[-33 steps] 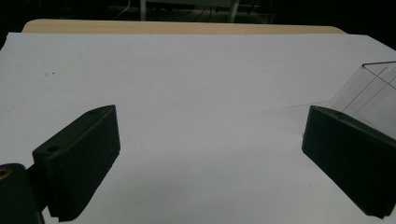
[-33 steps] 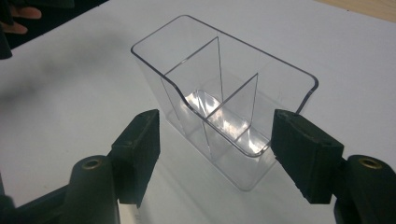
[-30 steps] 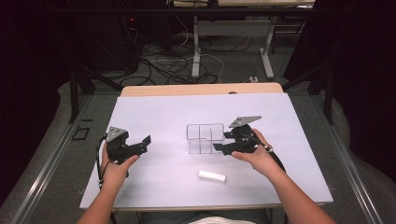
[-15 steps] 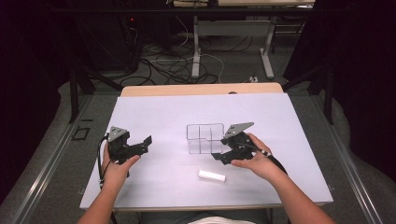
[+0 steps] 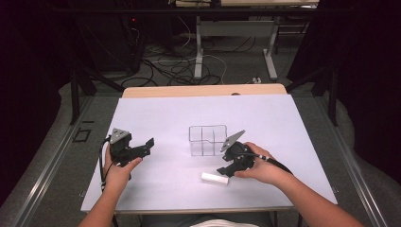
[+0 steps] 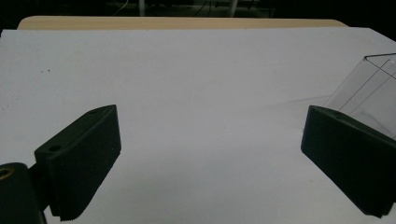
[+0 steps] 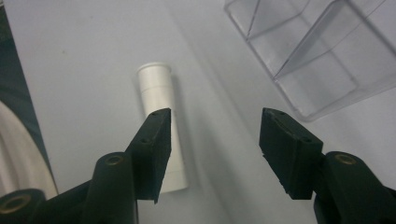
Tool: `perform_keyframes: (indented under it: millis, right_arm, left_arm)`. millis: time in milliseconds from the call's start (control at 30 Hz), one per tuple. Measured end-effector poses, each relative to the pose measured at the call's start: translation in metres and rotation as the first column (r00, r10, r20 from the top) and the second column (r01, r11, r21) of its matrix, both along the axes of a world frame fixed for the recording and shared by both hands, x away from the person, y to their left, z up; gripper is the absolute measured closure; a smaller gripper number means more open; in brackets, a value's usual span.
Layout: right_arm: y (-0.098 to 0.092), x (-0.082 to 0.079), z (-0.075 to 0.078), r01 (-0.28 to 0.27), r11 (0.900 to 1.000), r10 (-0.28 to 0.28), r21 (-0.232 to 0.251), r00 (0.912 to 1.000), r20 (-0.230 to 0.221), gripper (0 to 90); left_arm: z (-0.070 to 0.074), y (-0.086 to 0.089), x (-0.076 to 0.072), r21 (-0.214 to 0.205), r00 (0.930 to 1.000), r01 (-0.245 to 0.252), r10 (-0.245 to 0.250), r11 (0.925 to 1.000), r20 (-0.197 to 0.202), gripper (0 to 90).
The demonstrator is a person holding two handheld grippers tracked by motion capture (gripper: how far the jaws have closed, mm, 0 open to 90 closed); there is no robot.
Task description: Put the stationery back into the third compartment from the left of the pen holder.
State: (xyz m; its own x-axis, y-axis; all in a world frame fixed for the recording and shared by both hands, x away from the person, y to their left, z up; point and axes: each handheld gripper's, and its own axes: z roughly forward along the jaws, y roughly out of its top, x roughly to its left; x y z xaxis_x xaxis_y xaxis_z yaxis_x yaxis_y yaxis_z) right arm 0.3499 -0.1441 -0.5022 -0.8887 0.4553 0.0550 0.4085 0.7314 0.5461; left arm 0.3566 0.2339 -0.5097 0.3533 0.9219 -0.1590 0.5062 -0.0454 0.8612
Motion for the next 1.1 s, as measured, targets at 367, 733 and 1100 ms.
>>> perform_keyframes:
  millis: [367,733,1100]
  right_arm:
    - [0.011,-0.009,-0.011,-0.099,0.991,0.094,-0.09,0.9938,-0.059,48.3]
    - [0.016,-0.011,-0.022,-0.129,0.9781,0.11,-0.163,0.9866,-0.12,61.5]
    - [0.015,-0.013,-0.028,-0.146,0.9656,0.123,-0.215,0.9852,-0.12,67.9]
  left_arm:
    - [0.0,-0.001,0.0,0.004,1.0,0.002,-0.002,1.0,-0.002,4.9]
    - [0.0,-0.001,0.0,0.005,1.0,0.004,-0.004,1.0,-0.004,5.0]
    - [-0.001,-0.002,0.0,0.002,1.0,0.002,-0.002,1.0,-0.004,5.1]
